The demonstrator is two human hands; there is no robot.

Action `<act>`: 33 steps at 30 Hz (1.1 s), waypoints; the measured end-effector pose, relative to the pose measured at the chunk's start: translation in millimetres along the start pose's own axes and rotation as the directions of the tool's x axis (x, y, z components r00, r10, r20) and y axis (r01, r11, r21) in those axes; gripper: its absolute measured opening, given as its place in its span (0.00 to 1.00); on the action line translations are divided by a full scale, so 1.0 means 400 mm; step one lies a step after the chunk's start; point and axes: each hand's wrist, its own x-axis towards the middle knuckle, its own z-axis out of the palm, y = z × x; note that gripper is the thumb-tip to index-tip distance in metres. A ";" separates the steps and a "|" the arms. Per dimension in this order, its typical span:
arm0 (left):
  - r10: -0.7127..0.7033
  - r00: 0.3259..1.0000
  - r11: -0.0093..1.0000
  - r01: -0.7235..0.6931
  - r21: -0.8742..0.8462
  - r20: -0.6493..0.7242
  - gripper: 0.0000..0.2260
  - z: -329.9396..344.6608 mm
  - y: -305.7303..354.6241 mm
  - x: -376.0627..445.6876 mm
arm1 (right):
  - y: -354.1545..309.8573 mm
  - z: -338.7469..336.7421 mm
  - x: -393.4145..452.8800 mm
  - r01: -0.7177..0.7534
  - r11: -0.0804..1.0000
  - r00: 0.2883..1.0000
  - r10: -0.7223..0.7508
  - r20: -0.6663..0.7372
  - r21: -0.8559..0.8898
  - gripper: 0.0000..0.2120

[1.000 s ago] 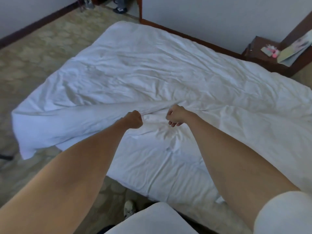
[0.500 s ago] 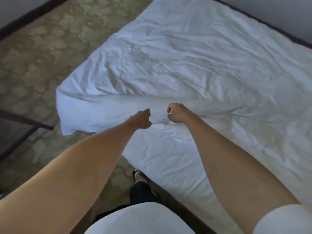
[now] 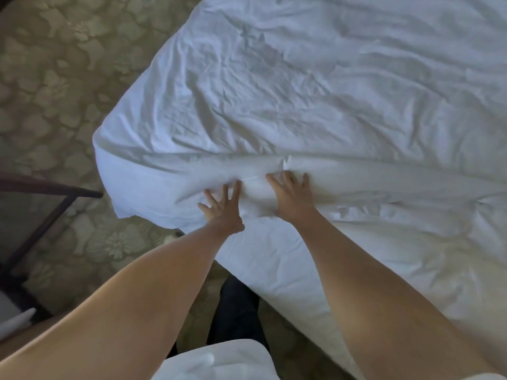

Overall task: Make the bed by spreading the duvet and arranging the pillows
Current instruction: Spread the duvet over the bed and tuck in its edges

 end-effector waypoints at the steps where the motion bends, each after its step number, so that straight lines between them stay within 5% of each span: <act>1: 0.002 0.999 1.000 -0.001 0.015 -0.038 0.52 0.015 -0.004 0.016 | -0.008 0.005 0.015 -0.026 1.000 0.998 0.026 -0.051 0.004 0.37; 5: 0.028 0.966 0.997 -0.008 0.081 -0.255 0.43 0.025 -0.043 0.057 | -0.027 -0.049 0.041 -0.146 0.988 0.971 0.153 -0.183 0.051 0.10; 8: 0.094 0.925 0.994 -0.068 0.082 -0.368 0.34 -0.042 -0.125 0.095 | -0.056 -0.125 0.038 -0.214 0.973 0.951 0.227 -0.210 0.085 0.10; 12: 0.227 0.908 0.972 -0.231 0.029 -0.353 0.22 -0.205 -0.203 0.118 | -0.134 -0.240 0.060 -0.303 0.945 0.825 0.324 -0.464 0.121 0.11; 16: 0.359 0.830 0.928 -0.364 0.073 -0.427 0.15 -0.438 -0.283 0.118 | -0.256 -0.356 0.083 -0.512 0.775 0.701 0.626 -0.341 0.371 0.16; 21: 0.559 0.667 0.820 -0.531 0.213 -0.493 0.16 -0.685 -0.299 0.062 | -0.495 -0.441 0.070 -0.445 0.661 0.591 0.724 -0.357 0.604 0.25; 23: 0.624 0.600 0.768 -0.590 0.251 -0.500 0.15 -0.759 -0.266 0.037 | -0.545 -0.478 0.059 -0.411 0.487 0.542 0.810 -0.223 0.771 0.24; 27: 0.686 0.552 0.688 -0.704 0.176 -0.475 0.18 -0.881 -0.168 0.019 | -0.548 -0.558 0.074 -0.186 -0.088 0.532 0.828 0.176 0.979 0.28; 31: 0.765 0.572 0.613 -0.788 0.062 -0.296 0.18 -0.942 -0.099 0.058 | -0.487 -0.645 0.174 0.221 -0.532 0.589 0.741 0.323 0.817 0.30; 33: 0.782 0.588 0.600 -0.800 -0.001 -0.206 0.16 -0.971 -0.090 0.092 | -0.458 -0.685 0.214 0.307 -0.592 0.641 0.707 0.299 0.745 0.28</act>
